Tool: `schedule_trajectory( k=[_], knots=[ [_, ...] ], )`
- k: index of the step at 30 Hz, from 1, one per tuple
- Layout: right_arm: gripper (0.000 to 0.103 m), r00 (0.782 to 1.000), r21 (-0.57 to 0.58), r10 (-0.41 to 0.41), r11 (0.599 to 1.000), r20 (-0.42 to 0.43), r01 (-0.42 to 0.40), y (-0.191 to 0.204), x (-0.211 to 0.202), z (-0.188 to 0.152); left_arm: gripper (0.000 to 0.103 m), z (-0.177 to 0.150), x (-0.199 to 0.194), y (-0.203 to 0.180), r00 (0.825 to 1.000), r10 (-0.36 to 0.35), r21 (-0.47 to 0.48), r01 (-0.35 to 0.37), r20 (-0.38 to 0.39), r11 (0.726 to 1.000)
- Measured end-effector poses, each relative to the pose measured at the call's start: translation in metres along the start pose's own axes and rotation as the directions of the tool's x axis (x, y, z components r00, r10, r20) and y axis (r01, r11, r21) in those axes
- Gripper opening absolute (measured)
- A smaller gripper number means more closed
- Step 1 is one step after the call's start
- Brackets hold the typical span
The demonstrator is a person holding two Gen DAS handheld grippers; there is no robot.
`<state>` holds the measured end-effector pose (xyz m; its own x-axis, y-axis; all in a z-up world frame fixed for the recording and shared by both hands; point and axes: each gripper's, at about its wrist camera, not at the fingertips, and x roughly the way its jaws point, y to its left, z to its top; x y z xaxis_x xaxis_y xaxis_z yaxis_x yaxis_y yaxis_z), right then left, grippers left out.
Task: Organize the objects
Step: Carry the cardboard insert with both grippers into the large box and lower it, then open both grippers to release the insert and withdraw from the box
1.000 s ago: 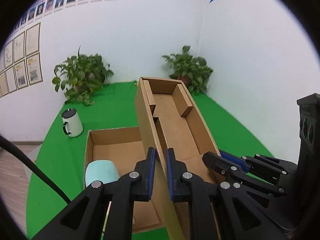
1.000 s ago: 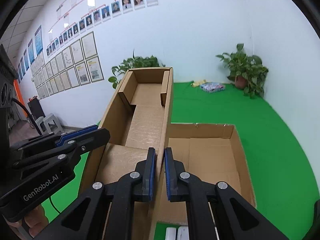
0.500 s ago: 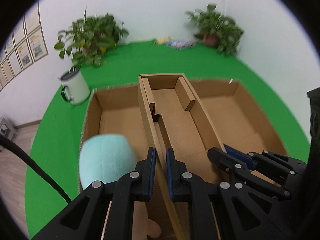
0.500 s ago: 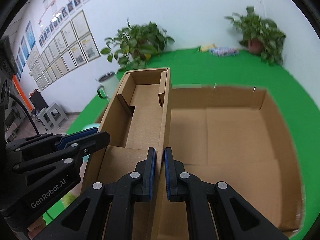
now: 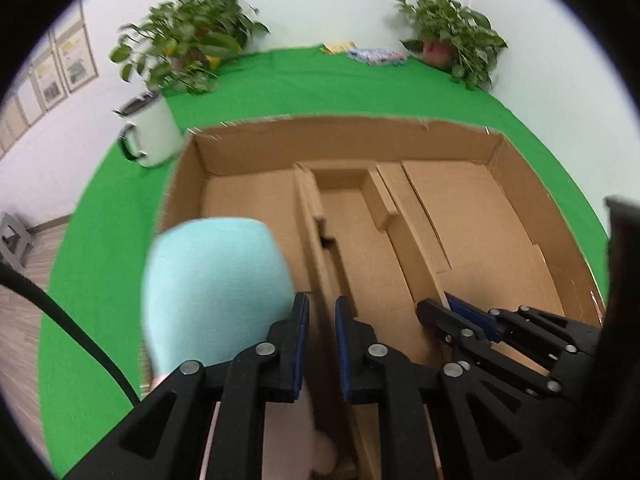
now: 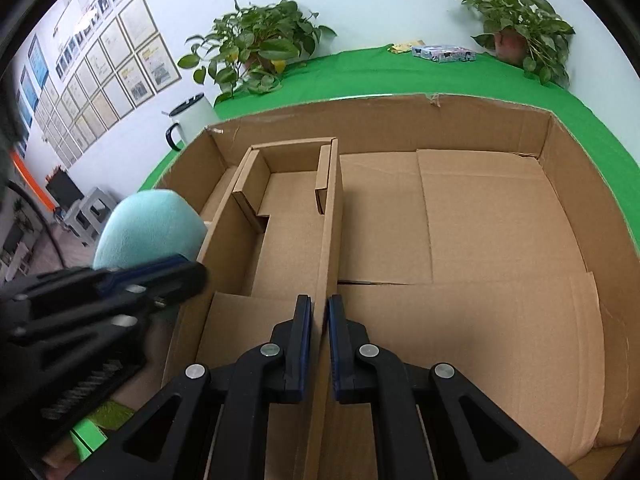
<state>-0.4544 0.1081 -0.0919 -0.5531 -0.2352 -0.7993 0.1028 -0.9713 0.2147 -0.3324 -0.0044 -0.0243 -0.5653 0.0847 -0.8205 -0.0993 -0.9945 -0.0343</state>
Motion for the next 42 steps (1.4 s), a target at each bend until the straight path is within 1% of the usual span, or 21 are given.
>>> schedule_trajectory(
  k=[2,5,10,12,16,17,18,19,20,21,22,23,24,25,26,29,31,34,37,40,42],
  knots=[
    [0.007,1.0,0.002,0.011,1.0,-0.01,-0.011,0.002,0.003,0.0,0.012,-0.002,-0.015,0.006,0.999,-0.013,-0.005,0.014,0.032,1.0],
    [0.008,1.0,-0.013,0.009,1.0,-0.021,-0.01,0.009,0.001,0.001,0.012,-0.007,-0.031,0.012,0.998,-0.004,0.008,0.003,0.069,1.0],
    [0.01,0.999,-0.071,0.004,0.997,-0.037,-0.007,0.019,-0.009,-0.006,0.012,-0.018,-0.041,0.018,0.996,0.004,0.003,-0.005,0.091,1.0],
    [0.011,0.999,-0.088,0.004,0.996,-0.032,-0.007,0.021,-0.011,-0.007,0.012,-0.022,-0.044,0.02,0.995,0.005,-0.005,-0.004,0.101,1.0],
    [0.014,0.999,-0.087,0.036,0.995,-0.006,-0.036,0.018,-0.023,-0.011,0.012,-0.031,-0.055,0.017,0.991,0.004,-0.007,-0.003,0.131,1.0],
    [0.017,0.999,-0.085,0.041,0.996,0.012,-0.04,0.016,-0.031,-0.012,0.012,-0.035,-0.06,0.014,0.989,0.01,0.004,-0.011,0.145,1.0],
    [0.03,0.998,-0.088,0.042,0.995,0.044,-0.038,0.015,-0.043,-0.014,0.013,-0.037,-0.064,0.011,0.988,0.015,0.014,-0.017,0.157,1.0],
    [0.051,0.996,-0.095,0.042,0.995,0.077,-0.035,0.014,-0.056,-0.017,0.019,-0.041,-0.072,0.007,0.983,0.022,0.028,-0.028,0.182,0.999],
    [0.061,0.99,-0.11,0.043,0.993,0.134,-0.028,0.013,-0.077,-0.024,0.032,-0.045,-0.077,0.005,0.979,0.025,0.033,-0.032,0.201,0.999],
    [0.075,0.985,-0.121,0.037,0.992,0.169,-0.016,0.012,-0.091,-0.03,0.041,-0.05,-0.086,0.001,0.971,0.031,0.036,-0.041,0.239,0.999],
    [0.083,0.979,-0.133,0.021,0.991,0.205,0.006,0.011,-0.106,-0.037,0.062,-0.056,-0.093,-0.002,0.961,0.039,0.034,-0.051,0.273,0.998],
    [0.087,0.968,-0.137,-0.021,0.989,0.249,0.057,0.009,-0.127,-0.051,0.078,-0.062,-0.102,-0.006,0.948,0.056,0.024,-0.067,0.313,0.997],
    [0.092,0.96,-0.132,-0.054,0.987,0.275,0.093,0.007,-0.14,-0.061,0.08,-0.071,-0.112,-0.01,0.93,0.075,0.008,-0.084,0.359,0.996],
    [0.093,0.949,-0.121,-0.087,0.984,0.303,0.129,0.004,-0.153,-0.073,0.08,-0.078,-0.12,-0.014,0.916,0.077,0.0,-0.083,0.393,0.997],
    [0.093,0.938,-0.102,-0.105,0.984,0.33,0.147,-0.002,-0.171,-0.091,0.08,-0.087,-0.128,-0.019,0.904,0.056,0.001,-0.062,0.423,0.998],
    [0.094,0.932,-0.084,-0.102,0.987,0.347,0.139,-0.01,-0.204,-0.134,0.081,-0.11,-0.142,-0.037,0.892,0.015,0.018,-0.027,0.452,0.999],
    [0.094,0.929,-0.087,-0.11,0.985,0.353,0.149,-0.01,-0.216,-0.154,0.081,-0.123,-0.149,-0.05,0.888,0.011,0.03,-0.028,0.46,0.999],
    [0.094,0.928,-0.082,-0.133,0.982,0.347,0.172,-0.011,-0.234,-0.19,0.081,-0.136,-0.159,-0.063,0.884,-0.015,0.033,0.0,0.468,0.999],
    [0.094,0.926,-0.069,-0.14,0.982,0.351,0.175,-0.018,-0.249,-0.212,0.081,-0.149,-0.17,-0.073,0.882,-0.037,0.033,0.024,0.47,0.999],
    [0.094,0.924,-0.067,-0.147,0.981,0.354,0.182,-0.021,-0.26,-0.229,0.08,-0.16,-0.179,-0.08,0.878,-0.033,0.035,0.018,0.477,0.999],
    [0.094,0.925,-0.076,-0.148,0.98,0.349,0.185,-0.02,-0.262,-0.234,0.081,-0.165,-0.183,-0.082,0.88,-0.025,0.033,0.011,0.474,0.999]
  ],
)
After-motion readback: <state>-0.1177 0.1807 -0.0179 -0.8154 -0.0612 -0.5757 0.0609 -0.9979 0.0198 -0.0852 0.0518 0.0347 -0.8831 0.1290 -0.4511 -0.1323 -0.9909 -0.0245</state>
